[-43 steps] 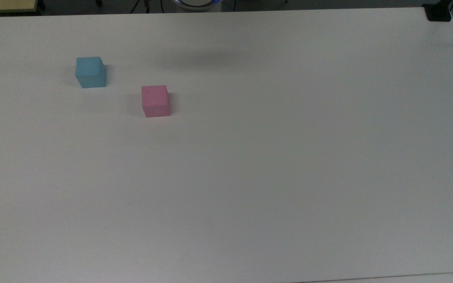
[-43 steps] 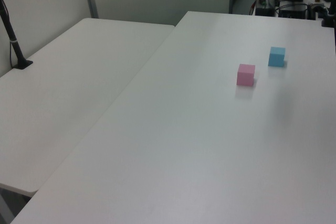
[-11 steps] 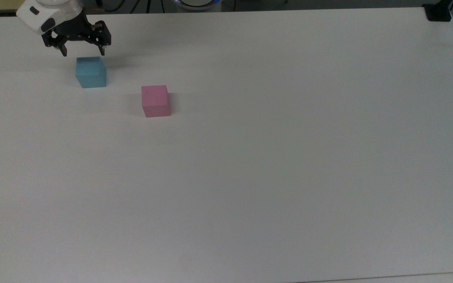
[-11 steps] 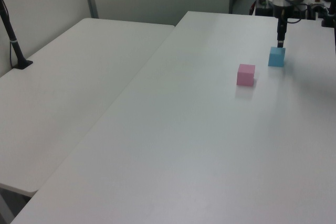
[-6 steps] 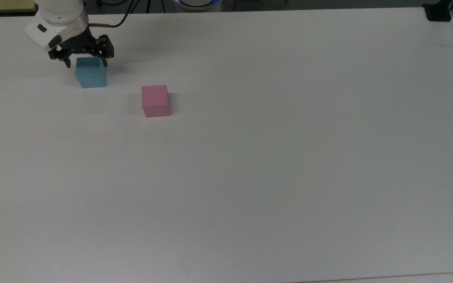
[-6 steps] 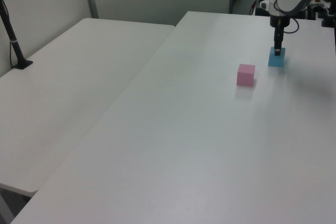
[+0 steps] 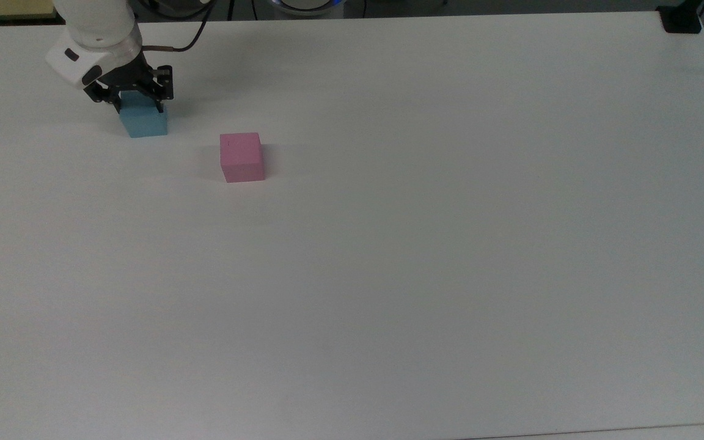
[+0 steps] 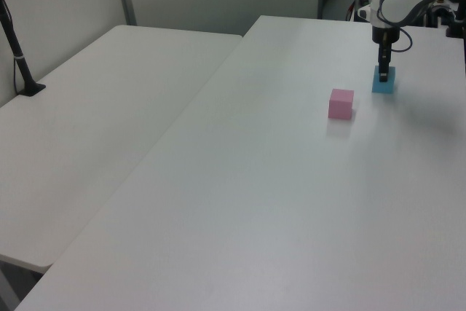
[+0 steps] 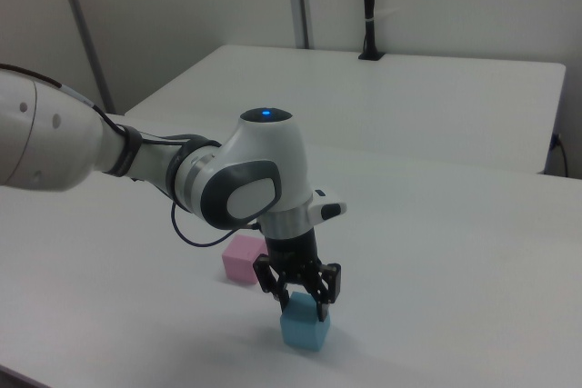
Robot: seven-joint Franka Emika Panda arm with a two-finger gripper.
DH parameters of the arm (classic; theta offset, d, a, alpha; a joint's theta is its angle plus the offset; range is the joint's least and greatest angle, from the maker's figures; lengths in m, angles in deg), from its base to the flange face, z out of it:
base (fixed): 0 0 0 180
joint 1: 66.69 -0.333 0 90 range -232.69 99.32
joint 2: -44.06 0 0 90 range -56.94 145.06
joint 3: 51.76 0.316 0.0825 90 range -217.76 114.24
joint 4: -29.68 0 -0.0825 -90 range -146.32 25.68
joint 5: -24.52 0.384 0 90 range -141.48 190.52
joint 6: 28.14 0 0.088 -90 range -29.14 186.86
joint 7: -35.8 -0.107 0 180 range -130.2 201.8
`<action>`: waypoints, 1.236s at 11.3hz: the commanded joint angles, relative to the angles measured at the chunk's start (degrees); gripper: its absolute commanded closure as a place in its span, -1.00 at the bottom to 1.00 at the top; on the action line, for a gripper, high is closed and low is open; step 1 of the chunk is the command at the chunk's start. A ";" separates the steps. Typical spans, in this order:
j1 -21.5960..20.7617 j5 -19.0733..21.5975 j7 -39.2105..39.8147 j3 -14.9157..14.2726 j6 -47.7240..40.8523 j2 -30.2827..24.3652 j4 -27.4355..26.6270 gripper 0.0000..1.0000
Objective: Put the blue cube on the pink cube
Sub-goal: 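Close the gripper on the light-blue cube, then lift the blue cube and carry it over the pink cube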
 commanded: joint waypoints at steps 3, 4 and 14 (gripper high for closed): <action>-2.77 6.48 0.05 0.29 -13.05 -5.96 4.77 -0.16; -3.39 7.81 -0.99 0.64 -15.18 -6.66 6.62 -0.16; -4.45 7.91 -14.19 13.48 -10.21 -3.07 9.89 -0.15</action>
